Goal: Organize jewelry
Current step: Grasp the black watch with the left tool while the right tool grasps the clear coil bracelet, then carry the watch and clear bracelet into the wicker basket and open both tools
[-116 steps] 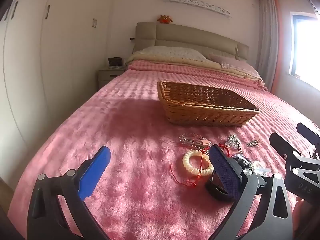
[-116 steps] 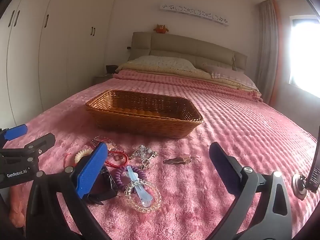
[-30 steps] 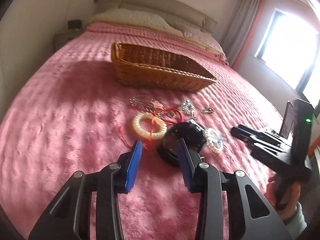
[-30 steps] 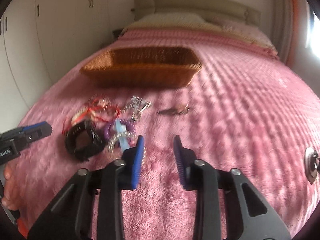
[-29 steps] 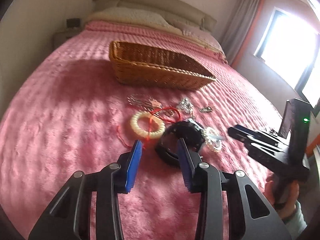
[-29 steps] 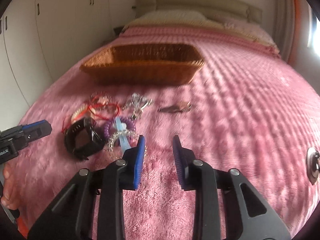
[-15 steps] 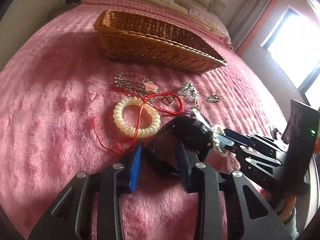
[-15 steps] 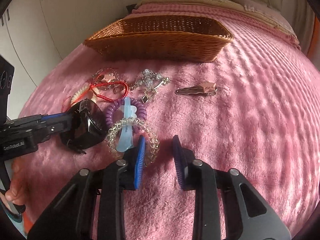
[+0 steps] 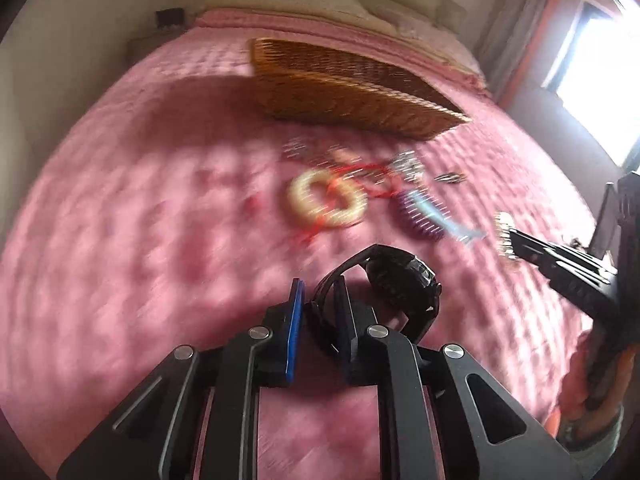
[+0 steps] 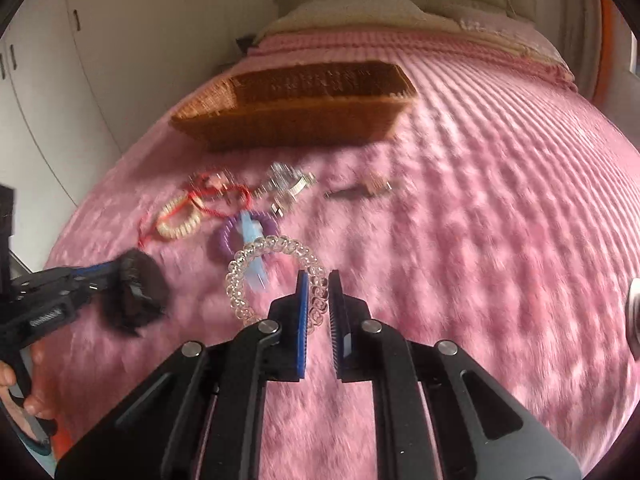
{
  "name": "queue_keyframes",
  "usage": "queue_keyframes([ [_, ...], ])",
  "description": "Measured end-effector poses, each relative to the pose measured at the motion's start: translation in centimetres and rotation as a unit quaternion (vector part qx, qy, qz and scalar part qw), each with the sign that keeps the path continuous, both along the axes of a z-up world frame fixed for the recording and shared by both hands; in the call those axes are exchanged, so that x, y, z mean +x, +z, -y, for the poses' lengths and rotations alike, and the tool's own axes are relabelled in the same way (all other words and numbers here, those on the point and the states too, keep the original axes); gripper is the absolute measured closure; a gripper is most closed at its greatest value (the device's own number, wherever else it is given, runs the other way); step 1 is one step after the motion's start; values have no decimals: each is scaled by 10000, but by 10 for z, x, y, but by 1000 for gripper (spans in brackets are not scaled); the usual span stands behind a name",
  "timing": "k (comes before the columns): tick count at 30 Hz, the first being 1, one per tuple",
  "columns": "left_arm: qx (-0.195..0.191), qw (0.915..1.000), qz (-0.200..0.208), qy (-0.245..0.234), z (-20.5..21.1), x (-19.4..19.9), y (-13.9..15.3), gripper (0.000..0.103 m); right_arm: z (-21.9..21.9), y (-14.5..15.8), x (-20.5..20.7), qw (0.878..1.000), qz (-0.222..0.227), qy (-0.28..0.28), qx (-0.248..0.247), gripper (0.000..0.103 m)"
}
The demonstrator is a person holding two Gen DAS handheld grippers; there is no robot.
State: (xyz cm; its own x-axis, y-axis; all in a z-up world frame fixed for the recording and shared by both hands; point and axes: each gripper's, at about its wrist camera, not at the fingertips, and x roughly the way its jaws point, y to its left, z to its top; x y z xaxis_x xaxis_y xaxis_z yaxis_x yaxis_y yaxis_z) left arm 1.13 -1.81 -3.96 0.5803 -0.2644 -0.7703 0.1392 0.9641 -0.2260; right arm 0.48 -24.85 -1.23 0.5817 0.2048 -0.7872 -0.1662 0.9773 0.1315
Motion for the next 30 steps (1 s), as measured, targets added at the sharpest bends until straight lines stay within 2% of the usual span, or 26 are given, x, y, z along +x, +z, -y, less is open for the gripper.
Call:
queue_keyframes([
  [3,-10,9994,-32,335,-15,-11,1,90,-3,-10,-3,9997,-146,-92,-185,95],
  [6,1,9987,-56,510,-20,-16,-1,87,-4,-16,-6,9995,-269,-126,-68,94],
  [8,-80,9989,-91,446,-20,-22,-1,82,-1,-14,-9,9995,-303,-111,52,94],
  [11,-228,9994,-197,173,-15,-28,0,66,1,-12,-12,9993,-327,-71,153,93],
  [16,-524,9976,-356,-281,-15,-43,2,63,4,-14,-16,9989,-335,-34,313,92],
  [18,-777,9947,-431,-517,-16,-47,3,62,6,-14,-17,9984,-341,1,445,86],
  [19,-762,9950,-365,-531,-18,-47,6,62,6,-14,-16,9982,-337,21,493,84],
  [21,-478,9979,-192,-391,-18,-45,9,62,7,-12,-16,9985,-278,17,468,73],
  [24,-395,9980,-263,-408,-18,-34,6,62,4,-10,-13,9995,-182,30,255,73],
  [25,-372,9979,-297,-430,-17,-32,4,63,1,-10,-12,9997,-161,46,163,73],
  [27,-234,9981,-382,-415,-11,-31,-2,81,-3,-13,-9,9999,-138,60,-26,73],
  [28,-20,9988,-381,-318,-7,-30,-6,88,-6,-14,-8,9998,-128,93,-118,73],
  [29,150,9990,-333,-256,-6,-27,-8,95,-8,-15,-8,9997,-108,137,-150,88],
  [30,224,9990,-290,-251,-5,-28,-9,98,-10,-15,-10,9996,-85,205,-148,94],
])
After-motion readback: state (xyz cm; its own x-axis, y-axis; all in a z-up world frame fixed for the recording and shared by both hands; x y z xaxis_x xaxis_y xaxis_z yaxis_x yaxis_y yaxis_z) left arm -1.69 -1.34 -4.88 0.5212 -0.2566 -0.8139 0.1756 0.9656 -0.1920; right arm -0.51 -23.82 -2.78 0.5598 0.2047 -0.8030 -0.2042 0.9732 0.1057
